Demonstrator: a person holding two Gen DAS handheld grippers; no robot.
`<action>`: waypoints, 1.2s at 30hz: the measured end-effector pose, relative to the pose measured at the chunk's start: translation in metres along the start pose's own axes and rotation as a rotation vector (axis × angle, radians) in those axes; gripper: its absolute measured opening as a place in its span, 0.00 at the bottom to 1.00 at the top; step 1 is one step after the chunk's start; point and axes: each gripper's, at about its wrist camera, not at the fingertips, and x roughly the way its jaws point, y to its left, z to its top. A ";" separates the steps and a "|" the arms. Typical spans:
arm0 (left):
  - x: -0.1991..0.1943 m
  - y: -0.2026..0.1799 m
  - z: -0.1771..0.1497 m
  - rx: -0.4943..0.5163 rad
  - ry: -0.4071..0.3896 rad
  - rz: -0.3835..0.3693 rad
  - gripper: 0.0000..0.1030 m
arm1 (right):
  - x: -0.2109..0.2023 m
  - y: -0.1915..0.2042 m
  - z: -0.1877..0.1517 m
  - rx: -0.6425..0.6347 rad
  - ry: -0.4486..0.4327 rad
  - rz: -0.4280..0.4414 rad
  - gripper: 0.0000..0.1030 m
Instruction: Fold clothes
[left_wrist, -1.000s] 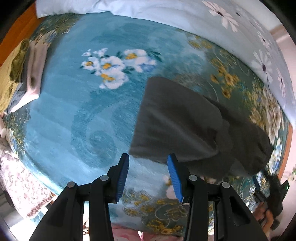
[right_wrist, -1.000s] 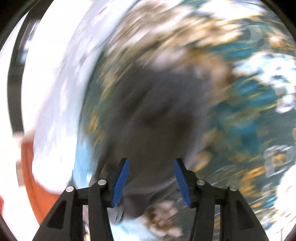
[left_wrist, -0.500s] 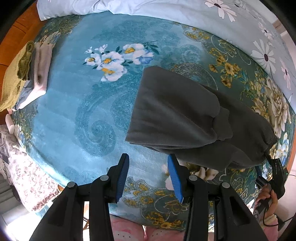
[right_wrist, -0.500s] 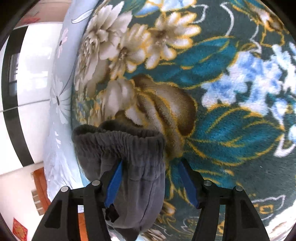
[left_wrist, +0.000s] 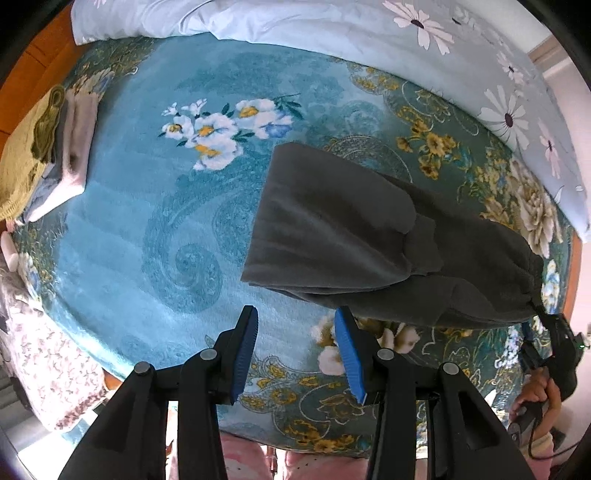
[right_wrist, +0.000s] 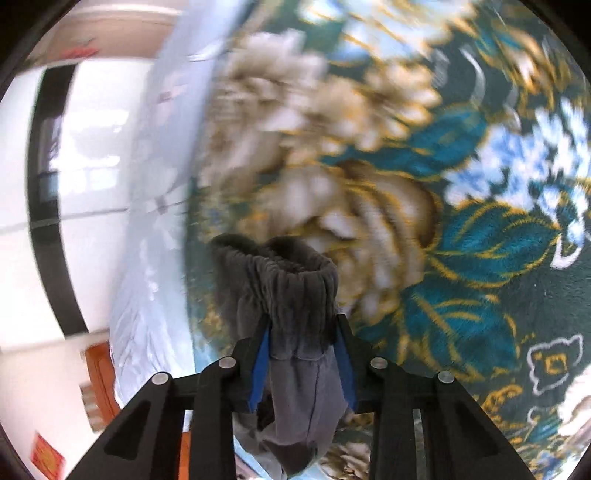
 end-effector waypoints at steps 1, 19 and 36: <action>0.001 0.008 -0.002 -0.006 0.001 -0.011 0.43 | -0.007 0.016 -0.007 -0.053 -0.015 -0.005 0.33; 0.008 0.216 0.016 -0.167 -0.012 -0.141 0.43 | 0.038 0.262 -0.327 -1.205 -0.088 -0.307 0.33; 0.043 0.247 0.048 -0.210 0.063 -0.137 0.43 | 0.130 0.238 -0.422 -1.491 0.132 -0.459 0.48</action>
